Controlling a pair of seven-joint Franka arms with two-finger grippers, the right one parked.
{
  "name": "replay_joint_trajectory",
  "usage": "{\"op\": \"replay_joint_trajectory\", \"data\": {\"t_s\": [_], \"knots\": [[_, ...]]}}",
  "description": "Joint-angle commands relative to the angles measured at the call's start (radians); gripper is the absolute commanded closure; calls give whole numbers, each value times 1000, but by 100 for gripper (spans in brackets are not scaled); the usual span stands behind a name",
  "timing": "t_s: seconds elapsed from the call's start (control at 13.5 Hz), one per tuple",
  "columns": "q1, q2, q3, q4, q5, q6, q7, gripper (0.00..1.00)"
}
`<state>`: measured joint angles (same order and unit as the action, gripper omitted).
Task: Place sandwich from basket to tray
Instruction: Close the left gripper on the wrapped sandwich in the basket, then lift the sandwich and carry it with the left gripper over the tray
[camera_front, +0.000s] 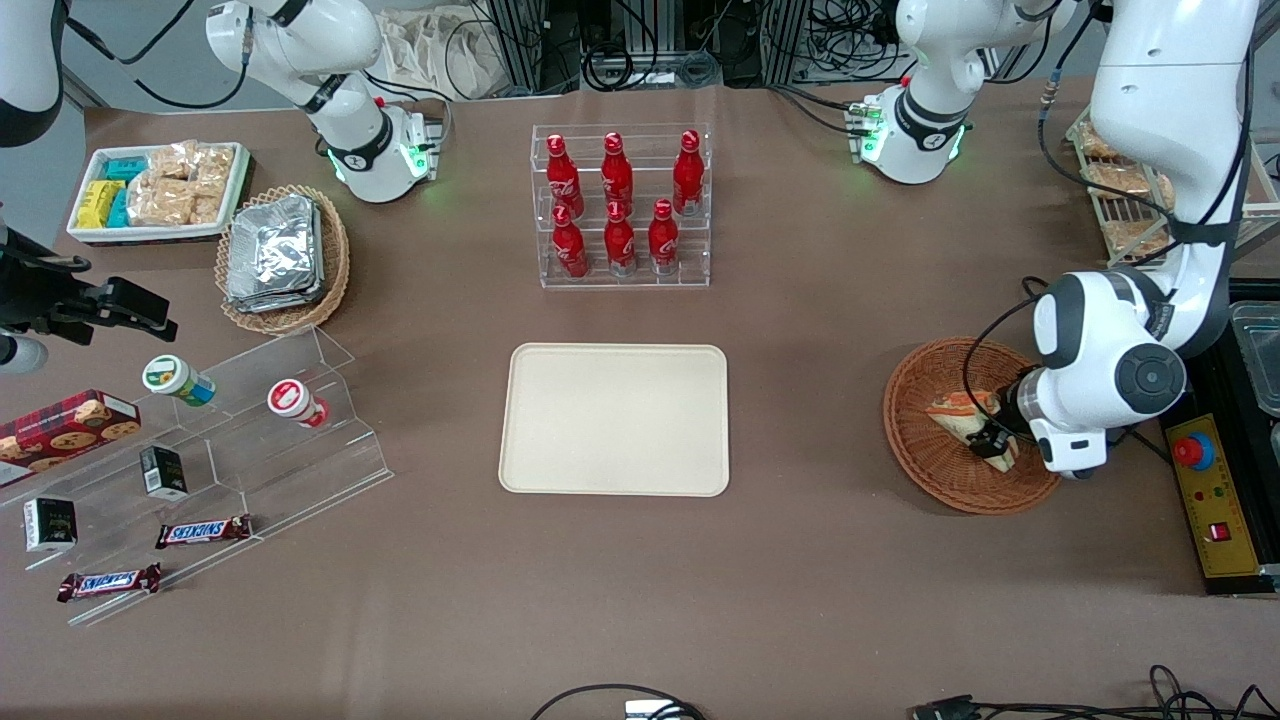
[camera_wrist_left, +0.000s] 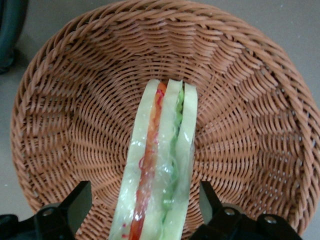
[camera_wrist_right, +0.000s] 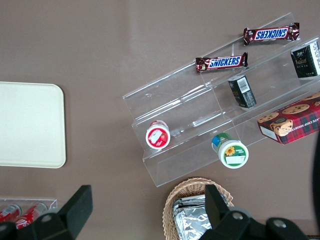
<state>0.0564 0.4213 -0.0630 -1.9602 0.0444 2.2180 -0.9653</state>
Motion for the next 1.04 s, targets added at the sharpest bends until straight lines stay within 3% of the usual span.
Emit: {"op": "replay_joint_trajectory", "data": {"t_s": [0.0,0.15,0.59,0.81,0.96], "knots": [[-4,5,-1,27,22,3,-50,100],[-6,-1,-1,64,18,-18,-50,100],[-16,13,-14,361,3,-332,-33,100],[-26,14,-86,444,9,-357,-6,100],[-27,16,-158,463,15,-354,130,100]]}}
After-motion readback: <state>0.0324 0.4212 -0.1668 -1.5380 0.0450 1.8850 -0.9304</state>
